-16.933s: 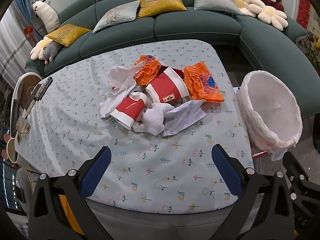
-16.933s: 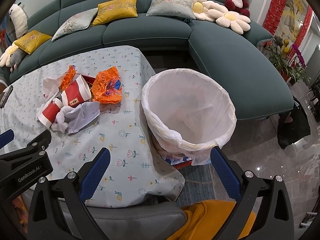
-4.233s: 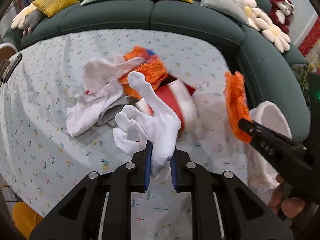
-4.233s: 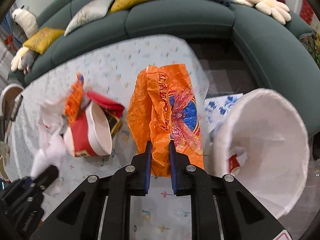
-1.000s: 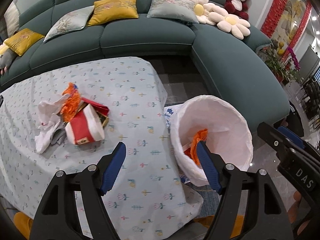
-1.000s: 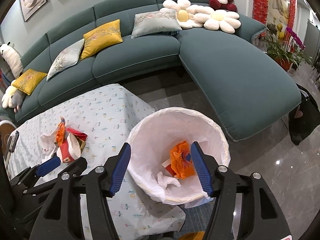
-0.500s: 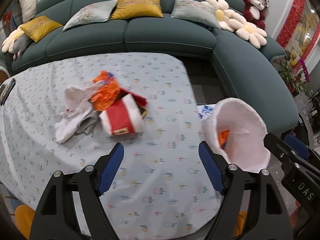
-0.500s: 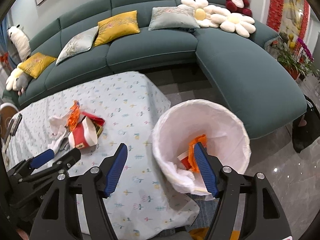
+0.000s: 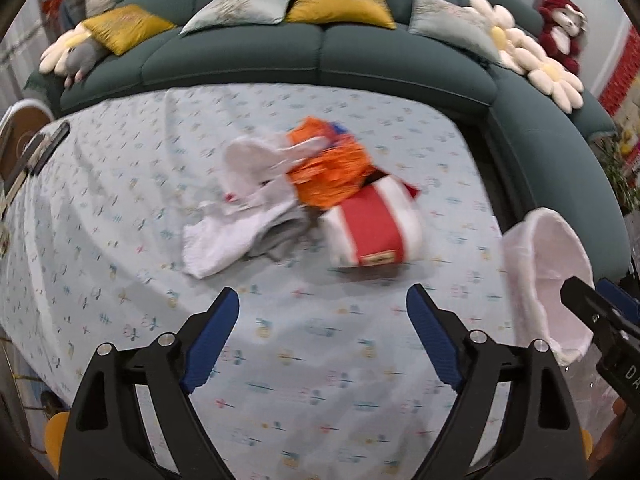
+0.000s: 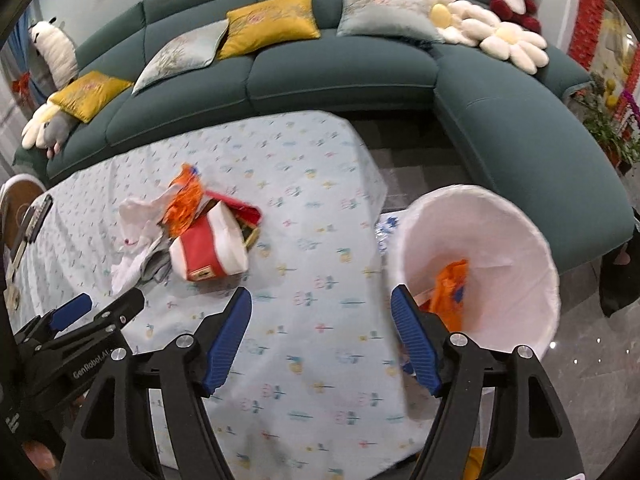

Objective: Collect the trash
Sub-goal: 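Move both tools back to the trash pile and grasp white tissue with the left tool, then lift the white tissue with the left tool while the right tool reaches toward the white glove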

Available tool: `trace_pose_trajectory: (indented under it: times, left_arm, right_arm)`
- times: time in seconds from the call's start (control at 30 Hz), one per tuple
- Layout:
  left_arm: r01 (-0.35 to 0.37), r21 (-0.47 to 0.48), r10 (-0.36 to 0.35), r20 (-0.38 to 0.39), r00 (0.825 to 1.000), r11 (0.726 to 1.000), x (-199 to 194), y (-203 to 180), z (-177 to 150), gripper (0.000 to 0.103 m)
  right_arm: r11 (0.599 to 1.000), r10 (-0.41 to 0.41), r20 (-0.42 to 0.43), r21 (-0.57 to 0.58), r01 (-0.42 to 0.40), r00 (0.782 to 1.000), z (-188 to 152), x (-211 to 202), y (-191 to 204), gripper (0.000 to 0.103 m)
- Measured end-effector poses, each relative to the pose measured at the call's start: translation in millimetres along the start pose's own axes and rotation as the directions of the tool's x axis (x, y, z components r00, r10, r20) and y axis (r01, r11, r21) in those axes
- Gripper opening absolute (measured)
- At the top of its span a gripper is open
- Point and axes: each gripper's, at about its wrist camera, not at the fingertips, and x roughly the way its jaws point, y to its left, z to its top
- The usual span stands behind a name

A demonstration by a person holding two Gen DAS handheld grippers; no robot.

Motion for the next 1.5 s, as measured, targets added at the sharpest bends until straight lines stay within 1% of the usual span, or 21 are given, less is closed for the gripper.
trace_pose_trajectory:
  times: [0.17,0.27,0.47,0.6,0.67,0.73,0.77,0.8,0.83,0.87,0.93,1.03,1.2,1.27,1.33,1.43,1.5]
  left_arm:
    - [-0.039,-0.020,0.038,-0.029,0.999,0.999,21.5,31.8,1.6,0.082]
    - [-0.049,-0.020,0.048,-0.047,0.998,0.999,35.6,49.5,3.9,0.082]
    - [-0.041,0.011,0.042,-0.078,0.996,0.999,63.3,77.0,8.3,0.080]
    - [0.000,0.027,0.003,-0.102,0.995,1.000,80.8,86.9,13.0,0.068]
    - [0.020,0.037,-0.016,-0.110,0.994,0.999,87.3,88.1,14.4,0.065]
    - [0.034,0.053,-0.028,-0.115,0.993,0.998,93.1,87.6,15.7,0.057]
    - [0.045,0.058,-0.037,-0.123,0.992,0.997,96.8,87.5,16.2,0.055]
    - [0.050,0.061,-0.042,-0.131,0.991,0.997,99.5,87.7,16.6,0.048]
    - [0.064,0.060,-0.055,-0.137,0.989,0.996,101.8,88.5,16.9,0.036]
    - [0.076,0.057,-0.067,-0.144,0.987,0.995,103.9,89.4,17.2,0.032]
    - [0.111,0.046,-0.103,-0.147,0.984,0.993,103.3,91.7,16.5,0.018]
    - [0.135,0.027,-0.130,-0.131,0.983,0.991,96.2,95.1,14.3,0.012]
    - [0.176,-0.027,-0.178,-0.098,0.979,0.984,74.9,103.6,3.9,0.011]
    - [0.166,-0.043,-0.169,-0.086,0.982,0.985,66.7,108.4,-0.6,0.011]
    - [0.151,-0.079,-0.157,-0.080,0.984,0.985,61.4,116.0,-2.0,0.011]
    - [0.107,-0.162,-0.120,-0.073,0.990,0.981,56.1,140.5,-2.3,0.011]
    - [0.090,-0.195,-0.104,-0.063,0.993,0.977,54.1,155.0,3.9,0.011]
  right_arm:
    - [0.999,0.021,-0.038,-0.028,-0.022,0.999,3.0,22.1,27.7,0.069]
    - [0.998,0.039,-0.061,-0.039,-0.041,0.997,6.7,37.4,45.1,0.069]
    - [0.996,0.052,-0.086,-0.067,-0.058,0.995,17.9,61.7,72.4,0.069]
    - [0.995,0.056,-0.098,-0.072,-0.063,0.994,25.3,74.8,81.6,0.069]
    - [0.995,0.057,-0.105,-0.072,-0.065,0.993,28.8,82.3,85.7,0.069]
    - [0.995,0.054,-0.112,-0.073,-0.062,0.992,31.7,89.0,88.2,0.069]
    - [0.995,0.053,-0.115,-0.072,-0.062,0.992,33.3,91.2,89.0,0.069]
    - [0.996,0.052,-0.116,-0.071,-0.061,0.992,34.6,93.2,90.9,0.069]
    - [0.996,0.055,-0.116,-0.070,-0.063,0.992,35.1,94.0,92.3,0.069]
    - [0.995,0.060,-0.116,-0.070,-0.069,0.991,35.8,94.4,94.4,0.069]
    - [0.993,0.077,-0.113,-0.077,-0.086,0.991,36.7,94.0,100.7,0.069]
    - [0.989,0.099,-0.116,-0.100,-0.111,0.988,37.3,94.5,114.6,0.069]
    - [0.978,0.135,-0.118,-0.145,-0.151,0.984,40.4,96.3,143.1,0.069]
    - [0.972,0.149,-0.121,-0.162,-0.168,0.981,43.2,98.3,156.3,0.069]
    - [0.967,0.159,-0.123,-0.181,-0.180,0.980,46.7,100.4,170.2,0.069]
    - [0.957,0.171,-0.120,-0.214,-0.194,0.978,53.7,104.0,192.2,0.069]
    - [0.951,0.181,-0.122,-0.229,-0.206,0.976,56.9,107.4,205.9,0.069]
